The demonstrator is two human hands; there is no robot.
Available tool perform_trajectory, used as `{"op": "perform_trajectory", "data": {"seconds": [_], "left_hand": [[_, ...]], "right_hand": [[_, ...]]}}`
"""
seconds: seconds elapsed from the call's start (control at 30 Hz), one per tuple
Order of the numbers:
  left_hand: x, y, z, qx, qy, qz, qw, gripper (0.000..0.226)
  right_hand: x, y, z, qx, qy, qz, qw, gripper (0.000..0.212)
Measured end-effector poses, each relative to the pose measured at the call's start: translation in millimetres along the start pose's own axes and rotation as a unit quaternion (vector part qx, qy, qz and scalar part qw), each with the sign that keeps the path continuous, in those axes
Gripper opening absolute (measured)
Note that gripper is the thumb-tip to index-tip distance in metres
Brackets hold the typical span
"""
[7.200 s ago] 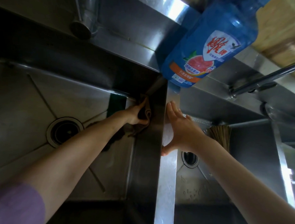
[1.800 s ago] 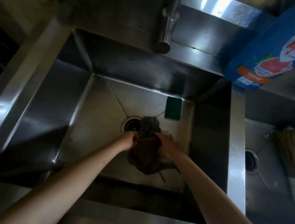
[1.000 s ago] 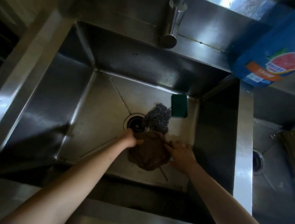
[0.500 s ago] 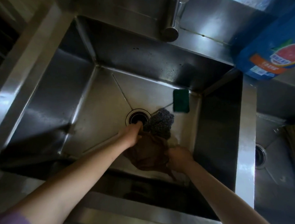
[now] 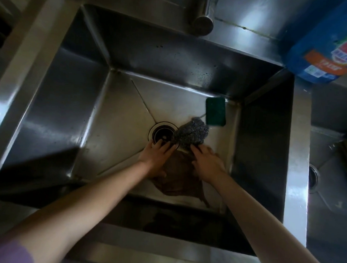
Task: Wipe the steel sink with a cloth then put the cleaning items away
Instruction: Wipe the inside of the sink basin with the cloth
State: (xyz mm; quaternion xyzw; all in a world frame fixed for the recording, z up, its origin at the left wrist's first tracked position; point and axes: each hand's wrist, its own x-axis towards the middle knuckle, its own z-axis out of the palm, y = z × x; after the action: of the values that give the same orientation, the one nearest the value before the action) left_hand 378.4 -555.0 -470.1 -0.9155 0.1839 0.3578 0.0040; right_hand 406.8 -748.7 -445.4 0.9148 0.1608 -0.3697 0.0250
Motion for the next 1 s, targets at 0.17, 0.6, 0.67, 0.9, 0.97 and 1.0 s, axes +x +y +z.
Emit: {"op": "perform_trajectory", "data": {"seconds": [0.17,0.6,0.67,0.9,0.97,1.0], "left_hand": [[-2.3,-3.9,-0.5,0.025,0.005,0.016,1.000,0.104],[-5.5,-3.1,-0.8,0.118,-0.032,0.147,0.982,0.092],[-3.6,2.5,-2.0,0.123,-0.033,0.157,0.979,0.094],[11.0,28.6,-3.9,0.094,-0.008,0.172,0.981,0.103],[11.3,20.9,-10.3,0.106,0.002,0.172,0.979,0.098],[9.4,13.4,-13.2,0.116,0.007,0.164,0.980,0.095]], "right_hand": [[14.4,7.0,-14.7,-0.005,0.006,-0.001,1.000,0.070],[-17.4,-7.7,15.9,-0.184,-0.079,-0.207,0.958,0.077],[-22.2,-0.1,17.9,-0.181,-0.099,-0.192,0.960,0.072],[-24.6,30.8,4.5,-0.202,-0.104,-0.132,0.965,0.055],[-28.3,30.9,5.2,-0.181,-0.080,-0.107,0.974,0.055],[-31.6,27.8,6.2,-0.156,-0.063,-0.084,0.982,0.056]]}}
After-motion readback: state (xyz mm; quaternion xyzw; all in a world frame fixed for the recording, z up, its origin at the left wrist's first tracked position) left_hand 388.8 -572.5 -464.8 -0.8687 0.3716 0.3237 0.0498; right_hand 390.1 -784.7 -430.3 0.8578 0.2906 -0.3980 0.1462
